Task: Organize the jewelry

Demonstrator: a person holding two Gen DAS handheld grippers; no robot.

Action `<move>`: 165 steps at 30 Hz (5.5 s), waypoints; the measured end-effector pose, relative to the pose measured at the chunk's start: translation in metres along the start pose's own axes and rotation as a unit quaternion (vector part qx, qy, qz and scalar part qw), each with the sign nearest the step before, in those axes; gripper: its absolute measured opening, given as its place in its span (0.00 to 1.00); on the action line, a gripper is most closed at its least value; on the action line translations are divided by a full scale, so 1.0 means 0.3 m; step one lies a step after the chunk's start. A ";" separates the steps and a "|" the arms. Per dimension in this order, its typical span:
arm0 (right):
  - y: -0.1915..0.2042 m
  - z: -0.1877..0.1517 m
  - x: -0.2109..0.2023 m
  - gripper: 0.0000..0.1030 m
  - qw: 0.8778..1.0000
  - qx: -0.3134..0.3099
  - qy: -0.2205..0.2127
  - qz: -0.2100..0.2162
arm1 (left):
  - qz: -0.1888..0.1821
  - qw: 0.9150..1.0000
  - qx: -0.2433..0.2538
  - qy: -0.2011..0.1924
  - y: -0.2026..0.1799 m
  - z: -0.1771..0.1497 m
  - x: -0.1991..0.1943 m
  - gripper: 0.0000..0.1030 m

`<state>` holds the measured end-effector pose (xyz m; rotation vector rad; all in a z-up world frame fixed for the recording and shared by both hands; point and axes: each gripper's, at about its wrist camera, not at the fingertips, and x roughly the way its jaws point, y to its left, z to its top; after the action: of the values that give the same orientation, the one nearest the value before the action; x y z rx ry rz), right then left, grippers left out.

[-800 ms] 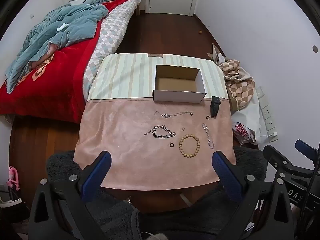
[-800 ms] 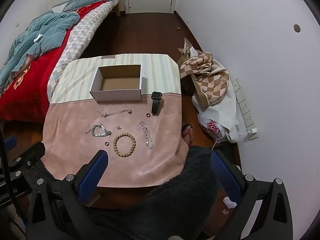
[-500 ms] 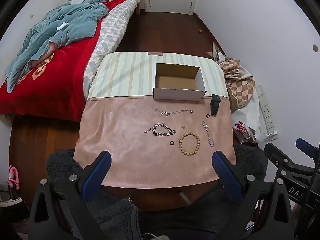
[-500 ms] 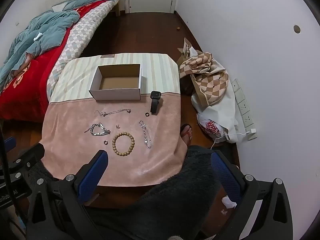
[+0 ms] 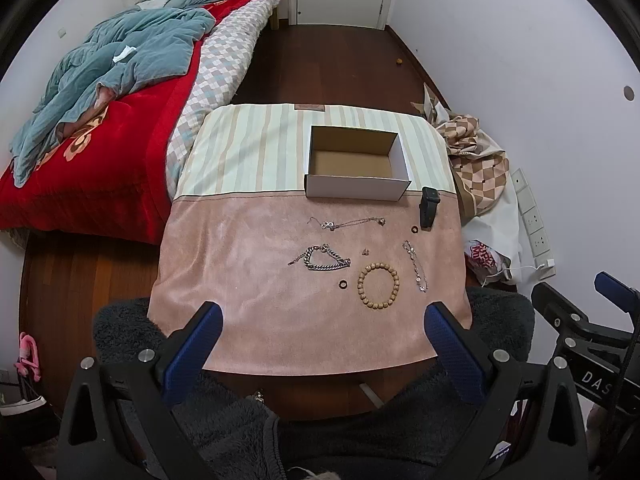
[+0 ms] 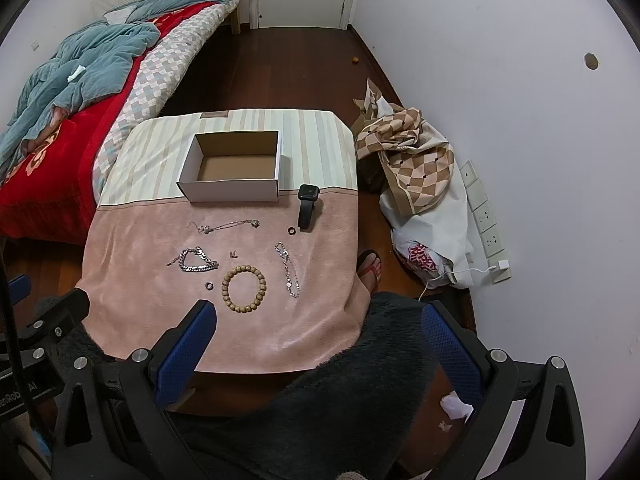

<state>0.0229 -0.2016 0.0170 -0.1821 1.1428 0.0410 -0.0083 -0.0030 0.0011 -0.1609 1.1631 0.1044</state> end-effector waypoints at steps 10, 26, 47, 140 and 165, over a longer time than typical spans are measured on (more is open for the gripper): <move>-0.007 -0.006 -0.004 1.00 1.000 0.000 -0.001 0.000 | 0.000 1.000 0.000 0.001 -0.003 0.005 -0.004 1.00; -0.028 0.005 -0.032 1.00 1.000 -0.002 -0.006 -0.003 | 0.000 1.000 0.001 0.000 -0.005 0.010 -0.010 1.00; -0.011 0.013 -0.043 1.00 1.000 -0.007 -0.012 -0.005 | 0.000 1.000 0.000 -0.001 -0.003 0.014 -0.020 1.00; 0.147 -0.029 0.849 0.09 0.987 0.008 0.091 0.131 | -0.041 0.996 0.009 0.083 0.188 0.063 0.727 0.05; 0.180 0.661 0.647 0.09 0.979 -0.036 -0.010 0.200 | -0.129 0.991 0.000 -0.017 0.063 0.662 0.617 0.05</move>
<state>0.2755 -0.1274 -0.0861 -0.0123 1.1447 0.4404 0.2411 0.0512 -0.0937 -0.3062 1.0993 -0.1216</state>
